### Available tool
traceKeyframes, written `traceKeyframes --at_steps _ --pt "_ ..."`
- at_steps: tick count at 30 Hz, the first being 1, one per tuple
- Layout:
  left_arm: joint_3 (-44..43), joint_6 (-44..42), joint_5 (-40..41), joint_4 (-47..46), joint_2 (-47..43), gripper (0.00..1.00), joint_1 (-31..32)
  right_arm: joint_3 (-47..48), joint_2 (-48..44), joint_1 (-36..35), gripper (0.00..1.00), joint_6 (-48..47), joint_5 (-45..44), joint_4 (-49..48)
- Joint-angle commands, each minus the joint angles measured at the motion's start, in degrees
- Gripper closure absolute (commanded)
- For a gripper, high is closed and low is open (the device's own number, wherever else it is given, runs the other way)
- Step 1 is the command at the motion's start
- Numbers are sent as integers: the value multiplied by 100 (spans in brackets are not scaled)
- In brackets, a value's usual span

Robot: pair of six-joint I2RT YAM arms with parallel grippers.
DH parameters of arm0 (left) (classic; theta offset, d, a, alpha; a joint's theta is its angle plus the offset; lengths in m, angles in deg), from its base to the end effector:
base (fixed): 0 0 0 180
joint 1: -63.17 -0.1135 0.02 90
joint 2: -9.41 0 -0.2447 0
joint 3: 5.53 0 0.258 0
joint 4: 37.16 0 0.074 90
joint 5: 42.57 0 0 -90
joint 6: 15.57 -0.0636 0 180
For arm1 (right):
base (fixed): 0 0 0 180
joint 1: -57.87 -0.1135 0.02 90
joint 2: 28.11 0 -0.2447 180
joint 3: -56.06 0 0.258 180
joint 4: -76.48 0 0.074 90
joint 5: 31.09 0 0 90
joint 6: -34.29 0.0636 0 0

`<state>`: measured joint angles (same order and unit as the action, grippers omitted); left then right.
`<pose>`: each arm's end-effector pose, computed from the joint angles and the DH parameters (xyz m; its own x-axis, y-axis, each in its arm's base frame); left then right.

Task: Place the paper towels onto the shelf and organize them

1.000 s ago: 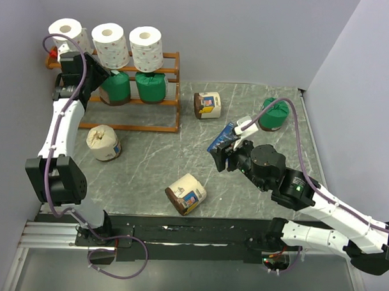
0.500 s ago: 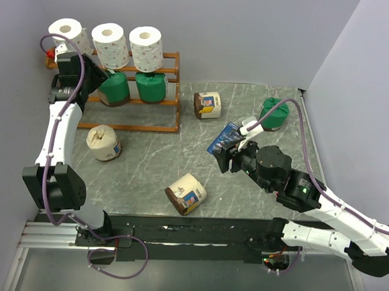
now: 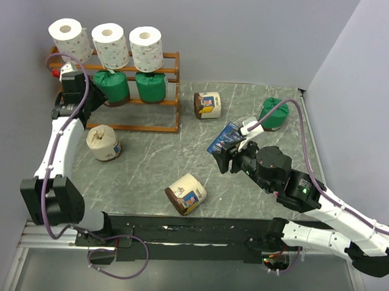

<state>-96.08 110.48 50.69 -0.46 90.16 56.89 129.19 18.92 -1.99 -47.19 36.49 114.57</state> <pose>0.3550 0.0427 0.3367 -0.2697 -0.6208 -0.7362 -0.3937 0.7687 -0.5040 0.1288 0.1736 0.3785 -0.1938 -0.0611 -0.9791 -0.5899 0.8047 0.0666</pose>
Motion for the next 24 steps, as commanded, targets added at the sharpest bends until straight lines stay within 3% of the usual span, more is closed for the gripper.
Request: traceKeyframes --at_steps 1,6,18,24 --pt "124 60 -89 -662 221 53 4 70 34 18 31 -51 -105 -294" --pt "275 191 -72 -1260 528 53 4 79 70 18 30 -69 -88 -407" --pt "-130 270 -204 -1613 1118 52 13 -9 140 27 30 -192 -228 -566" --pt "335 350 33 -1341 558 48 40 26 316 27 30 -210 -307 -627"
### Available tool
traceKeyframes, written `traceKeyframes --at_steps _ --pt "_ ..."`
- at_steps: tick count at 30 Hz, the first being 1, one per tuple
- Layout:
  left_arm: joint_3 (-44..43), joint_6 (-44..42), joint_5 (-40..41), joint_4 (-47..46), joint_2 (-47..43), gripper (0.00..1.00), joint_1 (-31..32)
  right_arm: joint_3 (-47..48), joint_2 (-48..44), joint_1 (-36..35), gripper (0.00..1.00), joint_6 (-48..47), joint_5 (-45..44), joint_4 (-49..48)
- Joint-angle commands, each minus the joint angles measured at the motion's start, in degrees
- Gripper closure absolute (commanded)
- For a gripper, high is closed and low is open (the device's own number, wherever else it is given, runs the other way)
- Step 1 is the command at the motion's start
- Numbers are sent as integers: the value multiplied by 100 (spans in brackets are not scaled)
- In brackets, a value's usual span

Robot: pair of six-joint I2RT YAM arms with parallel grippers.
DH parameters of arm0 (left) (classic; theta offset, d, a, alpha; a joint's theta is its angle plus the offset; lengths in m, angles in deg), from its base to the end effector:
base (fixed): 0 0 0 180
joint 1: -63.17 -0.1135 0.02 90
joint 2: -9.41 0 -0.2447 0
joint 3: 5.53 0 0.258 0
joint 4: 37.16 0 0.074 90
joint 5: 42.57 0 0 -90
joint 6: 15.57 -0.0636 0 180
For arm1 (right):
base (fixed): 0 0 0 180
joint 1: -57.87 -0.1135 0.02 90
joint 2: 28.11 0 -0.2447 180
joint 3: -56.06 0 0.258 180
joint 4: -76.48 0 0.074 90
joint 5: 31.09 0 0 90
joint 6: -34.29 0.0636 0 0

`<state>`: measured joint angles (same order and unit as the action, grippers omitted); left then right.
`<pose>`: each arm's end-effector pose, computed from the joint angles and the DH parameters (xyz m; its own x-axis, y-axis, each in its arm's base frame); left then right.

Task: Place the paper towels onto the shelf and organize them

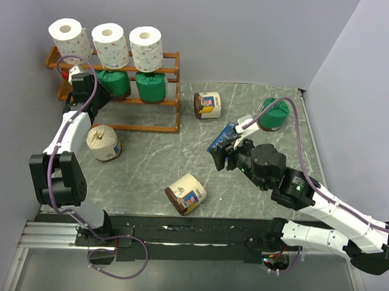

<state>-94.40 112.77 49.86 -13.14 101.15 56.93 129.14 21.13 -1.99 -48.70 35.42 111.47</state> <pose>0.4051 0.0470 0.2830 -0.2620 -0.6521 -0.7114 -0.3936 0.7453 -0.5382 0.1354 0.1828 0.3775 -0.1692 -0.0685 -0.9832 -0.5805 0.8131 0.0432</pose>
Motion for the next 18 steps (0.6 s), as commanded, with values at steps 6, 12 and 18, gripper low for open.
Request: traceKeyframes --at_steps 6,12,18 --pt "474 120 152 699 -1438 34 26 232 533 114 30 -85 -446 -308" --pt "1168 -257 -443 1289 -2562 12 26 452 886 685 29 -147 -271 -194" --pt "2222 -442 -1762 1378 -3635 4 35 426 1062 2081 29 -445 440 -351"
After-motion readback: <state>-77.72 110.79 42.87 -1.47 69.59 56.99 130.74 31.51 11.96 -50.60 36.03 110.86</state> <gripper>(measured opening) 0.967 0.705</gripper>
